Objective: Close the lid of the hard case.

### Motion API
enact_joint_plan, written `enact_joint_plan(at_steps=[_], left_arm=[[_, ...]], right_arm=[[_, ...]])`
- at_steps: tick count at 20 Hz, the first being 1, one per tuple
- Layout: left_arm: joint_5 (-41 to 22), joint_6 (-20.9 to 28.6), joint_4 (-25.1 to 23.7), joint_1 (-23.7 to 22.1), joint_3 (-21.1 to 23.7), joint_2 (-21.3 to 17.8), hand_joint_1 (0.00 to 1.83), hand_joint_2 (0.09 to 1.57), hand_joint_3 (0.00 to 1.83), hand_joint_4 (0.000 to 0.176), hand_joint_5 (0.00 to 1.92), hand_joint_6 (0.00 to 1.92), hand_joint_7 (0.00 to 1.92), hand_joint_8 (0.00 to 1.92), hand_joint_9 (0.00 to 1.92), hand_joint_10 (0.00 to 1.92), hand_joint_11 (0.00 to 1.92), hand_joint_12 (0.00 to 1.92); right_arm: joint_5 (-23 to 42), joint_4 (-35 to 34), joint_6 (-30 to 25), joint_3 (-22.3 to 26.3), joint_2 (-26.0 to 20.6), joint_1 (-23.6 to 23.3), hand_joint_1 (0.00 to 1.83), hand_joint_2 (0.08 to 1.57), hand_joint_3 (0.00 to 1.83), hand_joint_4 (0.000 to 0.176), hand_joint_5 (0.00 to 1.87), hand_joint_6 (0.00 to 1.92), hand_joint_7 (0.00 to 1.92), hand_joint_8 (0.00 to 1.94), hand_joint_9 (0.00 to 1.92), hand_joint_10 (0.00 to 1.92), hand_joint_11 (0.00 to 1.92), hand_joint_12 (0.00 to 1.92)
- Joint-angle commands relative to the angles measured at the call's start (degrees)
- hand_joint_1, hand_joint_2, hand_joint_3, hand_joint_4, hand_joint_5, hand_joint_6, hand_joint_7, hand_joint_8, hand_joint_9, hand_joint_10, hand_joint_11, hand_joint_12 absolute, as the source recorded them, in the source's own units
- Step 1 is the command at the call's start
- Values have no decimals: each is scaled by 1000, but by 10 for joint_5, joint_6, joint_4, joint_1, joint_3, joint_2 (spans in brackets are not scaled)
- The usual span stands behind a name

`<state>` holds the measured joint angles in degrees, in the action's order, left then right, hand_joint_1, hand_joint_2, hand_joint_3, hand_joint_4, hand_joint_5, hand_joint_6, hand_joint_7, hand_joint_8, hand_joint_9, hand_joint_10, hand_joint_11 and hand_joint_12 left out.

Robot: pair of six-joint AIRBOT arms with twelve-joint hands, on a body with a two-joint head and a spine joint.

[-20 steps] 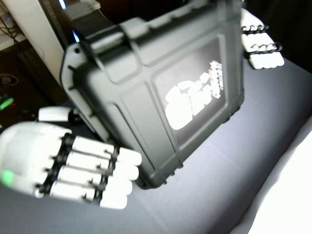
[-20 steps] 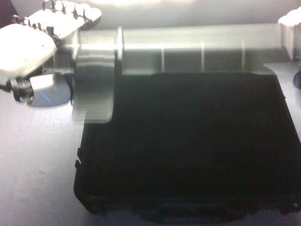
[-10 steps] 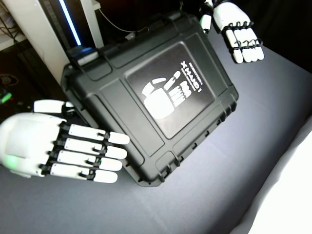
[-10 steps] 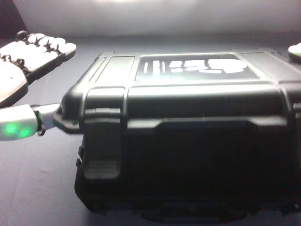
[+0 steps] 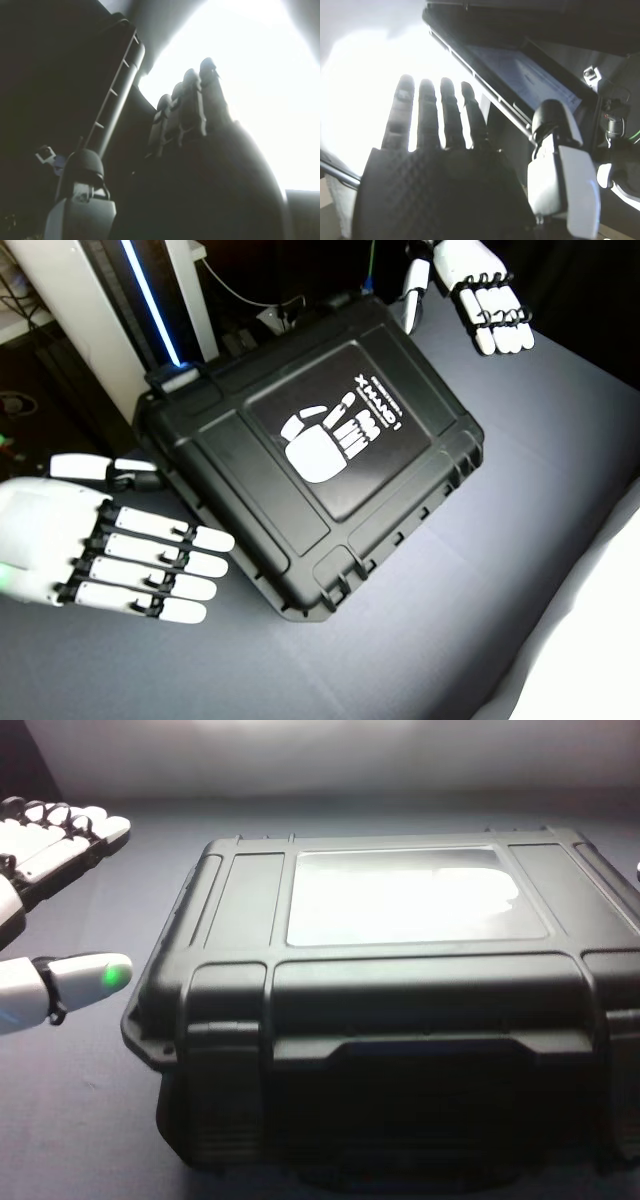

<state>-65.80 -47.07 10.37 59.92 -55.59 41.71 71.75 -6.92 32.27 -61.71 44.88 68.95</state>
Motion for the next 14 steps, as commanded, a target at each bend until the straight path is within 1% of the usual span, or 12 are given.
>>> enact_joint_plan(at_steps=[1, 2, 3, 4, 5, 6, 7, 9, 11, 12, 13, 14], left_arm=[[-92, 1, 11, 2, 3, -8, 0, 1228, 0, 0, 1, 0, 2, 0, 8, 0, 54, 26], [-106, 1, 12, 8, 8, -11, 0, 1224, 0, 0, 2, 1, 8, 3, 17, 5, 65, 32], [-123, 1, 11, 14, 15, -16, 0, 1237, 0, 0, 4, 2, 19, 7, 29, 9, 29, 17], [-136, 1, 8, 17, 19, -18, 0, 1175, 0, 32, 22, 0, 38, 0, 32, 1, 23, 27], [-148, 1, 5, 18, 22, -19, 0, 1175, 0, 32, 22, 0, 38, 0, 32, 1, 23, 27], [-162, 1, 2, 18, 24, -19, 0, 1198, 0, 0, 37, 7, 36, 2, 37, 5, 25, 29], [-180, 1, 0, 15, 25, -16, 0, 1222, 3, 0, 73, 6, 73, 4, 74, 6, 46, 38], [-205, 1, -4, 4, 23, -6, 0, 1239, 7, 0, 82, 3, 84, 3, 82, 3, 32, 31], [-228, 1, -4, 1, 22, 1, 0, 1243, 7, 0, 70, 3, 68, 1, 57, 0, 21, 25], [-234, 1, -3, -2, 21, 5, 0, 1263, 14, 0, 54, 0, 24, 0, 11, 0, 3, 4], [-237, 1, -3, -8, 17, 12, 1, 1257, 8, 34, 19, 0, 0, 0, 0, 0, 0, 0], [-240, 1, -3, -16, 13, 22, 0, 1228, 0, 38, 3, 0, 0, 0, 0, 0, 0, 0]], right_arm=[[105, -41, -7, 2, -9, 1, 95, 1189, 0, 65, 190, 3, 102, 2, 84, 6, 76, 70], [120, -50, -7, 6, -14, 13, 144, 1303, 12, 0, 139, 0, 74, 0, 21, 0, 33, 57], [145, -61, -7, 13, -20, 31, 132, 1340, 15, 0, 116, 0, 72, 1, 3, 0, 21, 52], [164, -66, -6, 19, -25, 45, 123, 1328, 2, 0, 107, 3, 72, 4, 0, 0, 0, 2], [182, -71, -4, 25, -28, 58, 123, 1328, 2, 0, 107, 3, 72, 4, 0, 0, 0, 2], [207, -80, 0, 30, -31, 78, 143, 1325, 0, 0, 118, 5, 96, 10, 0, 0, 0, 0], [236, -91, 3, 34, -33, 92, 111, 1305, 0, 2, 119, 4, 77, 3, 0, 0, 0, 0], [276, -104, 4, 37, -33, 92, 127, 1309, 0, 1, 121, 3, 74, 1, 0, 0, 0, 0], [292, -120, 6, 42, -31, 88, 141, 1299, 0, 18, 129, 3, 67, 0, 0, 0, 0, 0], [292, -119, 10, 42, -28, 79, 131, 1302, 0, 0, 129, 2, 87, 7, 7, 3, 3, 1], [292, -115, 12, 42, -25, 72, 244, 1315, 0, 0, 131, 2, 98, 6, 28, 7, 22, 9], [292, -108, 16, 41, -20, 63, 278, 1314, 0, 0, 147, 6, 122, 10, 62, 15, 57, 24]])
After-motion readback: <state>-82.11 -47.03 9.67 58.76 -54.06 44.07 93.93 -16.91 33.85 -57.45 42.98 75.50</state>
